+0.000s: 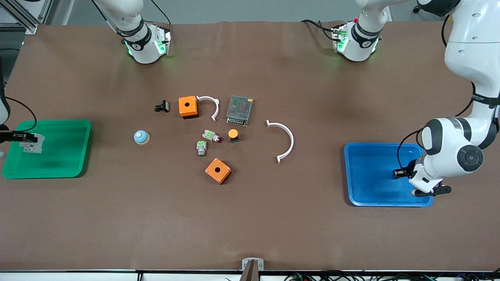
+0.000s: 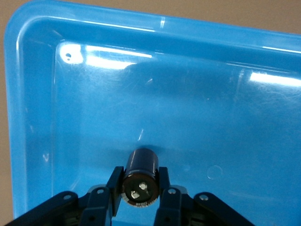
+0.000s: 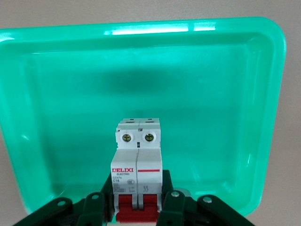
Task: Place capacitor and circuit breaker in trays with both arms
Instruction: 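Open both grippers to release the breaker and capacitor into the trays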
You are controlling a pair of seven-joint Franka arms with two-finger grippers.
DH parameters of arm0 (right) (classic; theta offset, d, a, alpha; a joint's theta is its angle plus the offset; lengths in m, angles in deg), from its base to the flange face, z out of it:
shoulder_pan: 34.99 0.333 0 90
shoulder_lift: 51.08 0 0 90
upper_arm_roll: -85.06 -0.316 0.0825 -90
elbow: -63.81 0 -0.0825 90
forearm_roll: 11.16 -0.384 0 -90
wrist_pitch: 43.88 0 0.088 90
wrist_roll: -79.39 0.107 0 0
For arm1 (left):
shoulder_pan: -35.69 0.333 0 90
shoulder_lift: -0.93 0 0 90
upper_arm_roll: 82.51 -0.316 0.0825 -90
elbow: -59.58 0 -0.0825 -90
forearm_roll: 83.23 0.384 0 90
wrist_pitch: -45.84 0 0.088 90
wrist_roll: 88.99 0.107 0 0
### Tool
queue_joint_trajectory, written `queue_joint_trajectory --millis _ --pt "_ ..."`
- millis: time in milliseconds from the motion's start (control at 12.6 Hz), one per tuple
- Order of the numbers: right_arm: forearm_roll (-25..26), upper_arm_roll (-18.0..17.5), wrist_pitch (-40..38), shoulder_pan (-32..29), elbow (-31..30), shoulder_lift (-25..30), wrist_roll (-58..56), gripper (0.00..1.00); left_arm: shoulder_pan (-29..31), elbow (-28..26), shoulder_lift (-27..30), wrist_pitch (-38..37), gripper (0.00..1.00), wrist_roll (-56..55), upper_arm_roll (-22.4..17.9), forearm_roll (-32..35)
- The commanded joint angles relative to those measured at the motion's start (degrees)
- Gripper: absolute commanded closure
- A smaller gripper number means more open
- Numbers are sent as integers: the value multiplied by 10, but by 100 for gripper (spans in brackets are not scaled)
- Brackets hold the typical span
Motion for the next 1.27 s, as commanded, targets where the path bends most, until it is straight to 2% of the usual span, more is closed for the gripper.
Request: queue_joint_trajectory --millis 0,79,158,317,475,554,633,712,871,1029,1187 --pt "14 -13 41 -18 10 -30 -11 77 11 0 -2 8 71 8 9 7" --pt "14 -14 51 -19 9 -39 -17 77 11 0 -1 8 9 7 9 3" --pt "13 -14 56 -20 10 -45 -17 77 11 0 1 8 0 7 10 2" --pt "12 -14 58 -24 8 -48 -18 76 9 0 25 -1 0 8 14 2" --pt "11 -15 58 -27 7 -49 -18 73 8 2 71 -44 0 9 30 2" --pt "11 -15 58 -26 8 -49 -17 60 9 3 102 -72 0 15 40 2" --pt "11 -15 57 -25 8 -48 -17 23 9 5 129 -87 0 21 47 2" --pt "11 -15 53 -25 9 -46 -16 0 8 14 154 -106 0 21 56 2" --pt "11 -17 23 -20 12 -19 -15 0 9 57 188 -182 0 34 62 1" --pt "11 -18 -57 0 16 44 -7 0 8 128 207 -271 0 53 66 -18" --pt "8 -19 -162 27 20 131 15 1 10 170 226 -341 0 68 67 -49"
